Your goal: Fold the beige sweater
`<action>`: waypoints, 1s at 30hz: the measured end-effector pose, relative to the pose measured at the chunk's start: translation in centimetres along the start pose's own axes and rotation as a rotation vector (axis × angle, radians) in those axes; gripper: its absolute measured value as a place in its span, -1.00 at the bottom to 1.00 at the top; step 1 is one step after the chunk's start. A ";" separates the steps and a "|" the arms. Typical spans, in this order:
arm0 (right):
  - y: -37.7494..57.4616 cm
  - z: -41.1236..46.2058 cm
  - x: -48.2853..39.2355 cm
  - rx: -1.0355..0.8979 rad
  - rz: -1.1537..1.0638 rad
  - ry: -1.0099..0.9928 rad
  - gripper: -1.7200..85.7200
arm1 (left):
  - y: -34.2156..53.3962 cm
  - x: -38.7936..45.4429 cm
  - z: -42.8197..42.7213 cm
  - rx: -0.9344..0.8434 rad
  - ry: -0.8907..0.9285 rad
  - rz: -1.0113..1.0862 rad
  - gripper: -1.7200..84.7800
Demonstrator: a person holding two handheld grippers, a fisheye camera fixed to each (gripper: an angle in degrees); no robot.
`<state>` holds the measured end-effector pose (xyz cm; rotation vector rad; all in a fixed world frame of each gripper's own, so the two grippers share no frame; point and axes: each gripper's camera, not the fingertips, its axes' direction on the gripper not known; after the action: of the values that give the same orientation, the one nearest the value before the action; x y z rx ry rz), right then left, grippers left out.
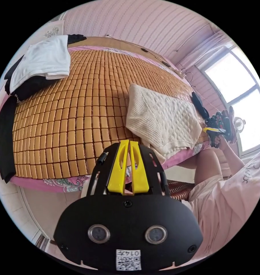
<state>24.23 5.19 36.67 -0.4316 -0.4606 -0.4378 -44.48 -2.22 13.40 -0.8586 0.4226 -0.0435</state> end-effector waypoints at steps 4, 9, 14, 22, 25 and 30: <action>-5.1 0.9 -6.5 0.008 -0.182 0.081 -0.96 | -1.3 6.3 2.0 0.001 0.011 0.200 -0.98; -12.6 5.3 -14.2 -0.031 -0.374 0.179 -0.97 | -1.3 14.6 7.9 0.019 0.034 0.305 -0.98; -21.4 11.1 -18.2 -0.195 -0.454 0.265 -0.97 | 1.2 19.9 14.2 -0.124 -0.046 0.420 -0.98; -26.4 12.9 -19.4 -0.432 -0.573 0.263 -0.97 | 3.0 21.7 16.0 -0.103 -0.058 0.473 -0.98; -26.7 15.8 -18.2 -0.478 -0.513 0.245 -0.97 | 3.9 22.4 16.7 -0.085 -0.059 0.492 -0.98; -27.0 16.4 -17.3 -0.561 -0.452 0.212 -0.97 | 4.3 23.1 18.2 -0.097 -0.042 0.480 -0.98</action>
<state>-8.30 -3.74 49.15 -0.8167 -0.2179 -1.0513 -16.99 9.09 12.72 -0.8330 0.5856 0.4398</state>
